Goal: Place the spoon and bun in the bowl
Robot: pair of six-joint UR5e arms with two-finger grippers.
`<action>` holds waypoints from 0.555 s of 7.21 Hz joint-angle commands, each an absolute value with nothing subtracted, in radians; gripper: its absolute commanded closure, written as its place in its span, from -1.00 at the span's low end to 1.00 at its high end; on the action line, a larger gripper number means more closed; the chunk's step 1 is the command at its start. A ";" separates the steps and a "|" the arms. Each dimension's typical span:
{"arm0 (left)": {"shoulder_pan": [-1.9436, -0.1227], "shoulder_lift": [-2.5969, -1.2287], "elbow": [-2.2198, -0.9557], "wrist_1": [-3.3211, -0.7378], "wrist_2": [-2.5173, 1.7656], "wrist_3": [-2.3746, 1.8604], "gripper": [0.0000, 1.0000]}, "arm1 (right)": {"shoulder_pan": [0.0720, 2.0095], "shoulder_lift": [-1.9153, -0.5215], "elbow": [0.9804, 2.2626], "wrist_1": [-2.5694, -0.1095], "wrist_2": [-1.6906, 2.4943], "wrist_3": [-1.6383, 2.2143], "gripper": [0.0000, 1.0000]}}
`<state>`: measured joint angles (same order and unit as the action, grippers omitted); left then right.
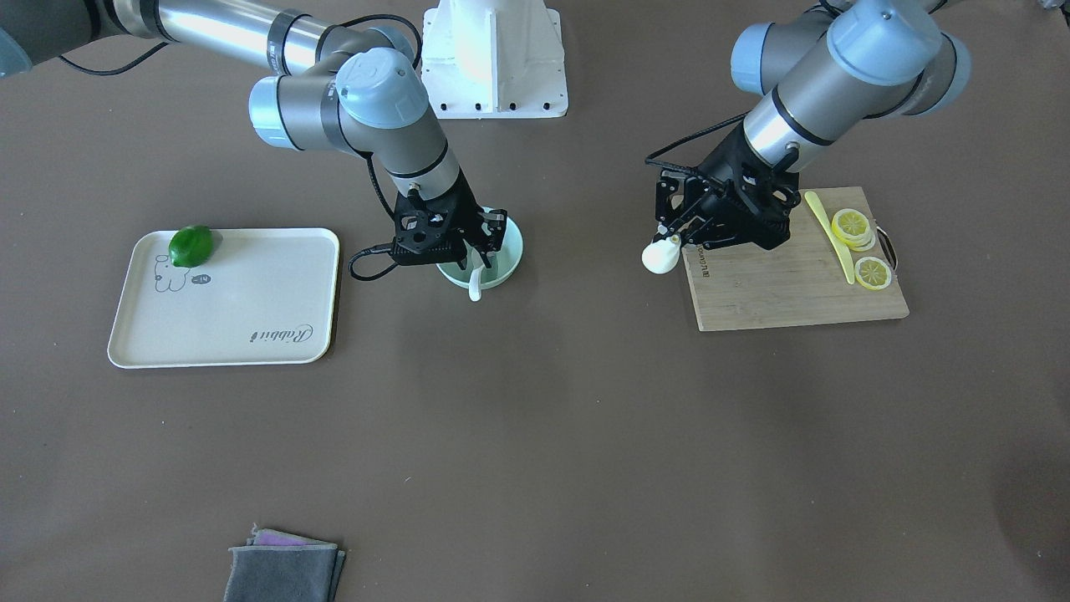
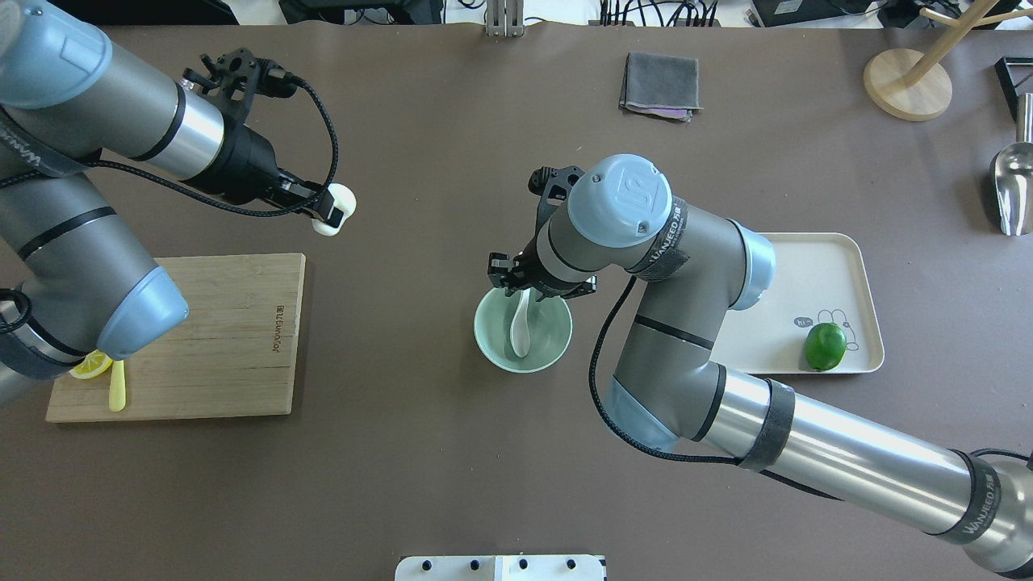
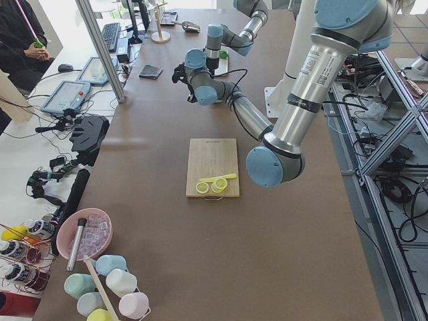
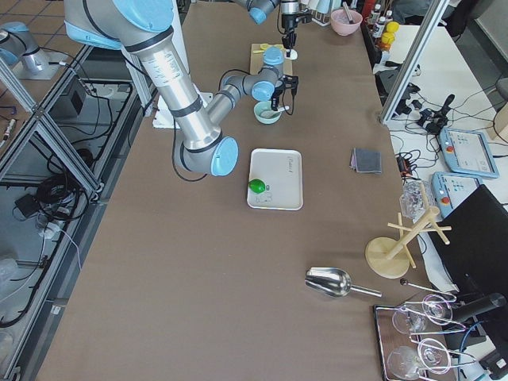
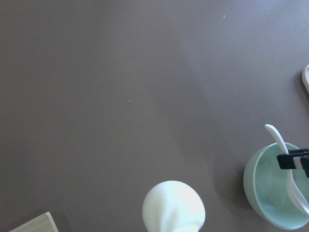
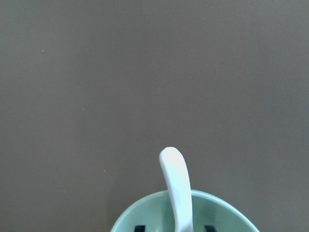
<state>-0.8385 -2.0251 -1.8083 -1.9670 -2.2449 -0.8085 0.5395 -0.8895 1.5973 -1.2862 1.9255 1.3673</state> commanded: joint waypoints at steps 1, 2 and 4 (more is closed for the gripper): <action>-0.760 -2.113 -1.775 -1.967 -2.223 -0.929 1.00 | 0.607 -0.902 1.689 -1.382 2.007 1.356 -1.00; -0.688 -2.149 -1.766 -1.967 -2.121 -0.968 1.00 | 0.680 -0.911 1.698 -1.390 2.096 1.350 -1.00; -0.563 -2.257 -1.653 -1.971 -1.967 -1.006 1.00 | 0.799 -1.004 1.712 -1.390 2.181 1.184 -1.00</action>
<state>-0.6301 -2.1849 -1.7238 -1.9683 -2.0518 -0.9739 0.7259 -0.9481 1.6998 -1.3859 2.1228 1.2892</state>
